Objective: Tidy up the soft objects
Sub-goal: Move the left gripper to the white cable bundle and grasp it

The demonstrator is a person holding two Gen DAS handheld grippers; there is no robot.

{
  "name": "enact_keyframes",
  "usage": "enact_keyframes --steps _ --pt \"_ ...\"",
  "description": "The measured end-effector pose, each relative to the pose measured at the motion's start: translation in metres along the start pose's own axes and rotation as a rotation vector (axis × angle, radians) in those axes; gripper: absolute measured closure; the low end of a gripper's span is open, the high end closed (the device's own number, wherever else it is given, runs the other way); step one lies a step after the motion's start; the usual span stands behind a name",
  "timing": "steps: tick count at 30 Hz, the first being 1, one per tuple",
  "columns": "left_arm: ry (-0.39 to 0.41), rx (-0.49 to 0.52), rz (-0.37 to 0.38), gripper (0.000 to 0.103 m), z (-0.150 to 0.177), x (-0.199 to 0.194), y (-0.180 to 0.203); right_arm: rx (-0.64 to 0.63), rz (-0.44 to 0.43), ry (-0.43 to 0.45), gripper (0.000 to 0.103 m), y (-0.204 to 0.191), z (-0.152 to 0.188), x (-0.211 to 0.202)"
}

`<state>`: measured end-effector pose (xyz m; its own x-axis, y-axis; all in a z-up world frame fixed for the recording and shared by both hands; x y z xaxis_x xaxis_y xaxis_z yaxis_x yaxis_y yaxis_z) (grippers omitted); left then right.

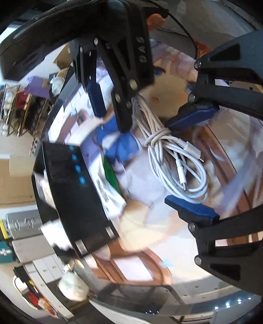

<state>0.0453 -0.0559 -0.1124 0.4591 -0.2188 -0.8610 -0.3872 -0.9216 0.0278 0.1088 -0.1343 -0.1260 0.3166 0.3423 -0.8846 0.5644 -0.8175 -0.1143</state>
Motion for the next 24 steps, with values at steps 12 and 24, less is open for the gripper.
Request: enact_keyframes --steps 12,24 --pt "-0.007 -0.139 -0.089 0.036 0.015 -0.006 -0.062 -0.047 0.006 -0.003 0.048 -0.018 -0.004 0.006" --pt "-0.015 -0.232 -0.159 0.036 0.022 -0.01 -0.098 -0.09 0.004 0.029 0.048 -0.046 -0.021 0.004"
Point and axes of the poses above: each gripper's, at about its wrist camera, not at the fingertips, and x roughly the way its jaws point, y to its right, z to its underside, the point moved 3 cm from there along x, roughly the way its jaws point, and after that the axes turned 1 degree about -z, right-handed, at the moved point
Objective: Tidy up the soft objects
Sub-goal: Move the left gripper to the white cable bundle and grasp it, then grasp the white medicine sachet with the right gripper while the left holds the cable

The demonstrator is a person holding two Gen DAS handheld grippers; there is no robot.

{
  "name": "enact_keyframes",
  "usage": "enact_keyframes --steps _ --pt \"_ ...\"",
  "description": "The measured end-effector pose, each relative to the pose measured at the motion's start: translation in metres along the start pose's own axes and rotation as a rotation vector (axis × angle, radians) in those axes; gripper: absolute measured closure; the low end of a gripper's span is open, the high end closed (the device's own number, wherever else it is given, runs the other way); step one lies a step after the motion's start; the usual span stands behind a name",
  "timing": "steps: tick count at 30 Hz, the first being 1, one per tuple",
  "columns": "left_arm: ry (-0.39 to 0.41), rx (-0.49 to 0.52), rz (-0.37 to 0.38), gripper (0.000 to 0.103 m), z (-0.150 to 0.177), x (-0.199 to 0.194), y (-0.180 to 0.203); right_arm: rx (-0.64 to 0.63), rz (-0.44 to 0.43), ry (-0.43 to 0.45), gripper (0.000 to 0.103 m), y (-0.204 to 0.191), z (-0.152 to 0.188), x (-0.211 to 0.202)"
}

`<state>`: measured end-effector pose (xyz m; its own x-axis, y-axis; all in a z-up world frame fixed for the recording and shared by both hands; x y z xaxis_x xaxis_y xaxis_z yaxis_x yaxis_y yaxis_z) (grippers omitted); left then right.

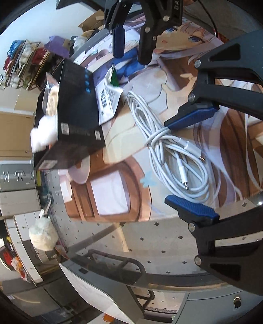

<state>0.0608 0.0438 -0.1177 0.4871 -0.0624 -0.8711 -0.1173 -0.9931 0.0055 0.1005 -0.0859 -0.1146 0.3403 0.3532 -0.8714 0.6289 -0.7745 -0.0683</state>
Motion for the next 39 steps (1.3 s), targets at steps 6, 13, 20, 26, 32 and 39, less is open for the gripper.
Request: enact_keyframes --steps 6,13,20,26,32,39 --pt "0.001 -0.024 -0.02 0.036 -0.003 0.002 -0.008 -0.018 0.012 0.012 0.048 -0.004 -0.002 -0.003" --pt "0.003 -0.037 -0.032 0.035 -0.008 0.005 -0.008 -0.04 0.016 0.044 0.048 -0.005 -0.011 -0.004" --pt "0.003 -0.051 -0.032 0.035 -0.019 0.012 -0.009 -0.046 -0.007 0.075 0.048 0.001 -0.038 0.017" --pt "0.009 -0.05 -0.032 0.035 -0.019 0.012 -0.009 -0.081 -0.038 0.089 0.048 -0.003 -0.05 0.031" --pt "0.007 -0.061 -0.038 0.036 -0.018 0.011 -0.01 -0.08 -0.071 -0.007 0.048 -0.008 -0.042 0.04" --pt "-0.004 -0.064 -0.039 0.036 -0.018 0.01 -0.009 -0.07 -0.136 -0.063 0.048 -0.012 -0.028 0.016"
Point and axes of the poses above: each gripper's, at about its wrist camera, not at the fingertips, and x roughly the way its jaws point, y to its right, z to its underside, the point moved 3 cm from there along x, roughly the way its jaws point, and after that the axes turned 1 degree about -z, right-handed, at the moved point
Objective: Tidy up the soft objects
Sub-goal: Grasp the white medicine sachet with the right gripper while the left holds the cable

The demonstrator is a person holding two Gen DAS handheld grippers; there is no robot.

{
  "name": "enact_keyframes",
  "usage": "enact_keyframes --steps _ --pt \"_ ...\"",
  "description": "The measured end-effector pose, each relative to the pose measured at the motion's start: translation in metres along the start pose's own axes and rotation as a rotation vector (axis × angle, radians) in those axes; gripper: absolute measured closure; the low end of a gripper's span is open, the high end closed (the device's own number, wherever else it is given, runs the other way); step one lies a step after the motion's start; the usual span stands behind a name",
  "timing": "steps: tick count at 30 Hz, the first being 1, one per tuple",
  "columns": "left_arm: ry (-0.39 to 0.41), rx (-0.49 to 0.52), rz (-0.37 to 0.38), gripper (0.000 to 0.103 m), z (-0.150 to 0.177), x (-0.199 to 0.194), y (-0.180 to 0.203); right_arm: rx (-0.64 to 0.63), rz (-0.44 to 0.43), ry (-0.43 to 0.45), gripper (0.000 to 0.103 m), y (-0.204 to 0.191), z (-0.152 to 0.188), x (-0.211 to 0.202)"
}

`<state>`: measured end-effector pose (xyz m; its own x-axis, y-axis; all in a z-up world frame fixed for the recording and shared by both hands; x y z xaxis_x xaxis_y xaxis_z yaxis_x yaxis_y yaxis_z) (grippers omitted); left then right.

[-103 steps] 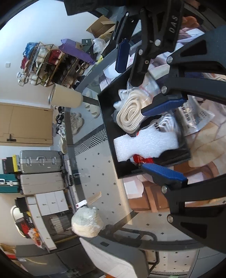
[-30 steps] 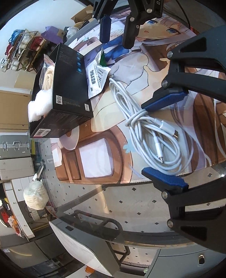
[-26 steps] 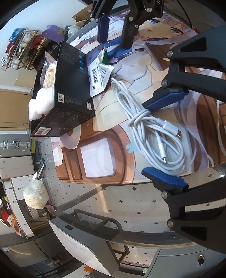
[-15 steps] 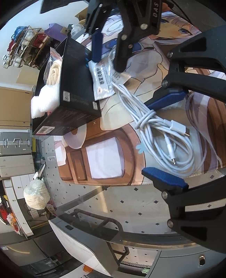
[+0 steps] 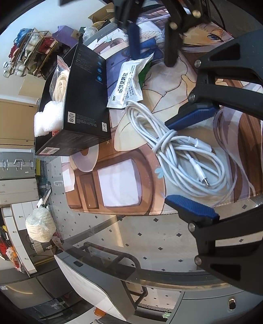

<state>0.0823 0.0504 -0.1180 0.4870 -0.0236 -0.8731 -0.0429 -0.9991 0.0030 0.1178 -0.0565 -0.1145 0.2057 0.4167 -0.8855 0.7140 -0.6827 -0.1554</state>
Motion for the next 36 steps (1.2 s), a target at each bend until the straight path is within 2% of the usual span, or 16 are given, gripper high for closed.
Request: enact_keyframes --steps 4,11,15,16,17,18,20,24,31,34,36 --pt "-0.004 0.011 0.004 0.036 0.001 0.0 0.002 -0.061 0.045 0.077 0.045 -0.002 -0.014 -0.011" --pt "-0.008 0.006 0.001 0.036 0.004 -0.002 0.001 -0.051 0.035 0.022 0.041 0.003 -0.021 0.02" --pt "-0.012 0.013 0.005 0.036 0.006 -0.003 0.004 -0.07 0.059 0.014 0.041 -0.002 -0.021 0.025" --pt "-0.011 0.016 0.002 0.036 0.005 -0.003 0.004 -0.058 0.067 0.012 0.05 0.0 -0.02 0.024" --pt "-0.01 0.016 0.001 0.036 0.006 -0.004 0.005 -0.047 0.089 0.009 0.068 0.002 -0.019 0.022" --pt "-0.011 0.016 0.003 0.036 0.006 -0.004 0.005 -0.034 0.111 0.003 0.075 0.006 -0.018 0.019" --pt "-0.011 0.018 0.006 0.036 0.006 -0.004 0.007 0.006 0.075 -0.011 0.097 0.012 -0.013 0.012" --pt "-0.009 0.041 0.01 0.036 0.009 -0.006 0.014 0.01 0.09 -0.037 0.096 0.016 0.009 0.0" --pt "-0.021 0.084 0.045 0.037 0.013 -0.009 0.036 0.059 0.051 -0.043 0.095 0.029 0.036 -0.016" --pt "-0.025 0.099 0.056 0.037 0.016 -0.011 0.043 0.069 0.047 -0.038 0.087 0.034 0.04 -0.022" --pt "-0.027 0.104 0.06 0.037 0.018 -0.013 0.046 0.069 0.046 -0.037 0.075 0.035 0.041 -0.024"
Point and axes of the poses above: each gripper's, at about its wrist camera, not at the fingertips, and x roughly the way its jaws point, y to its right, z to its underside, the point moved 3 cm from there along x, roughly the way its jaws point, and after that the axes turned 1 degree about -z, right-handed, at the moved point
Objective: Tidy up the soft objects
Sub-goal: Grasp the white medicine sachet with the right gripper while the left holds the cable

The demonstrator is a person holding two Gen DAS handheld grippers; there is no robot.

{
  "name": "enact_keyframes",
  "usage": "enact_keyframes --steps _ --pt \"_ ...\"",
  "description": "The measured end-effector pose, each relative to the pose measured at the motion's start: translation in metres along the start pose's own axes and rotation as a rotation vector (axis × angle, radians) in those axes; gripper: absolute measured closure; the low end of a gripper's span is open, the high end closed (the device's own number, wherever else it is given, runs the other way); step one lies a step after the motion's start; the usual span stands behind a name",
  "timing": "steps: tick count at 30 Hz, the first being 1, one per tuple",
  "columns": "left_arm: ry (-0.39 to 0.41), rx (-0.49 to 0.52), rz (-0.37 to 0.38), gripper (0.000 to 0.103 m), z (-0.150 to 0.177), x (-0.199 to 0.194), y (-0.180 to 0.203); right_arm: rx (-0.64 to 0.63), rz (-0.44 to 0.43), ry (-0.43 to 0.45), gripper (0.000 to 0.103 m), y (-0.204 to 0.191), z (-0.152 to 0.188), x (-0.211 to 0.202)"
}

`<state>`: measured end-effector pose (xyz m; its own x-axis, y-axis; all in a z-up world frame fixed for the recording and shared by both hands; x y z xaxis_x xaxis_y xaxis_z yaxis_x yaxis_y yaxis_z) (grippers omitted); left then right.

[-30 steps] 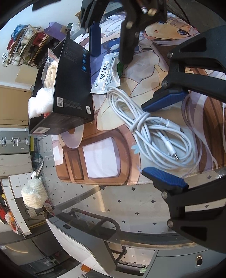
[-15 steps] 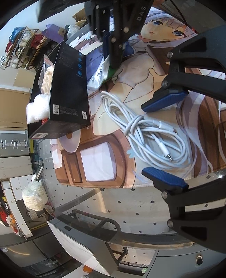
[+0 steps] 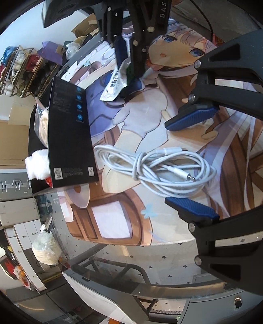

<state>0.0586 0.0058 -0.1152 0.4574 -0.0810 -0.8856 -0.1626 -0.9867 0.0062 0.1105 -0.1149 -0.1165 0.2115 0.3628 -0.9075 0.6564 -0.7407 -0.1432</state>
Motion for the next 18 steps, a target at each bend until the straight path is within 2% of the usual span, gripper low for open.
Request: enact_keyframes --steps 2,4,14,15,17,18 --pt "-0.002 0.003 0.006 0.037 0.002 -0.001 0.002 -0.009 0.003 0.004 0.061 -0.002 0.001 -0.001" --pt "-0.003 0.004 0.012 0.037 0.002 -0.002 0.003 -0.021 0.011 0.005 0.058 -0.007 -0.001 0.0" --pt "-0.006 0.007 0.023 0.037 0.004 -0.003 0.006 -0.04 0.013 0.002 0.058 -0.014 -0.004 0.005" --pt "-0.006 0.007 0.021 0.037 0.004 -0.003 0.006 -0.046 0.015 0.001 0.061 -0.015 -0.003 0.005" --pt "-0.005 0.01 0.016 0.036 0.004 -0.002 0.006 -0.057 0.026 -0.002 0.083 -0.015 -0.003 0.004" --pt "-0.005 0.012 0.012 0.036 0.004 -0.002 0.006 -0.058 0.025 -0.004 0.088 -0.016 -0.003 0.004"
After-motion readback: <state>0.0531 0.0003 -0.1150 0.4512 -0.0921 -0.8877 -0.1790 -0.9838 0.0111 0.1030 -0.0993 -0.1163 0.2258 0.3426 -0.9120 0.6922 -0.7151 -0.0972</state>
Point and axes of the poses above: each gripper's, at about its wrist camera, not at the fingertips, and x roughly the way its jaws point, y to its right, z to its underside, the point moved 3 cm from there along x, roughly the way its jaws point, and after that the axes turned 1 degree about -z, right-handed, at the moved point
